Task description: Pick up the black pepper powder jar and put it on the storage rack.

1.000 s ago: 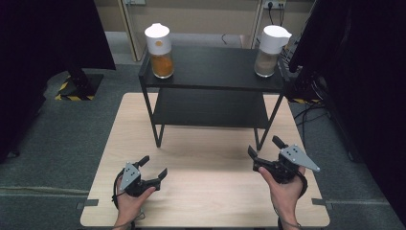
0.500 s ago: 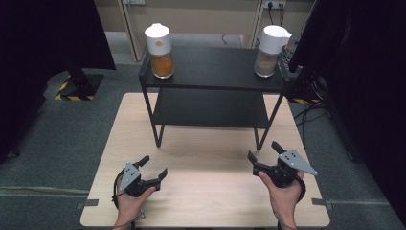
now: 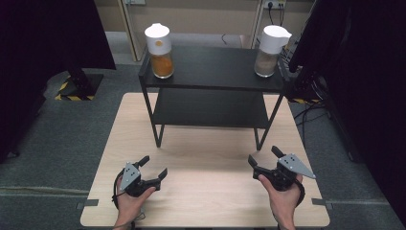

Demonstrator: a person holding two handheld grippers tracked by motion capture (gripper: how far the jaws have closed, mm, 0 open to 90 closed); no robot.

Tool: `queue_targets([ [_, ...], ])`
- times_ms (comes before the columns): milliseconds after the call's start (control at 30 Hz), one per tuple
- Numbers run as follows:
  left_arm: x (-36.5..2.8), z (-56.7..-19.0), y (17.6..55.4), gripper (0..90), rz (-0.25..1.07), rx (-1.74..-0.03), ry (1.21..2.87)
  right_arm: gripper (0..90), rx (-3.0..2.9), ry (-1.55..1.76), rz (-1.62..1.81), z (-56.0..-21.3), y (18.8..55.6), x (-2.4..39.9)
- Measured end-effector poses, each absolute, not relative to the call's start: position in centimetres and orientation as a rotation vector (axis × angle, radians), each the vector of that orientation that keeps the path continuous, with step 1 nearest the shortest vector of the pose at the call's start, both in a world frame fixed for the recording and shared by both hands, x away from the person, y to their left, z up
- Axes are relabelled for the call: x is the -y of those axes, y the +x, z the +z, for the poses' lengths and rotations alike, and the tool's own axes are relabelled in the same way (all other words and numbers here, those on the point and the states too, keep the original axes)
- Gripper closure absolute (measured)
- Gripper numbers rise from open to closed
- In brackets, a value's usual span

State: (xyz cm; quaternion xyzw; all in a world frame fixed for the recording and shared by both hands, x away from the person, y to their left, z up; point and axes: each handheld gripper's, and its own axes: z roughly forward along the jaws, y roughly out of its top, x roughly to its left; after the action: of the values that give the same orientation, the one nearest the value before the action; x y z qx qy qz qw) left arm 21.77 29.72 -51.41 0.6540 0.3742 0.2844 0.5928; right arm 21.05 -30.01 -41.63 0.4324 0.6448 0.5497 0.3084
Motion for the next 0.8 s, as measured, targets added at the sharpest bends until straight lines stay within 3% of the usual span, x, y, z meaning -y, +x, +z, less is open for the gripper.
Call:
queue_targets([
  [800, -29.7, -51.5, 21.8, 10.7, 0.661, -0.870, 1.517, 4.5, -1.731, 1.202, 1.415, -45.3, 20.8, 30.3],
])
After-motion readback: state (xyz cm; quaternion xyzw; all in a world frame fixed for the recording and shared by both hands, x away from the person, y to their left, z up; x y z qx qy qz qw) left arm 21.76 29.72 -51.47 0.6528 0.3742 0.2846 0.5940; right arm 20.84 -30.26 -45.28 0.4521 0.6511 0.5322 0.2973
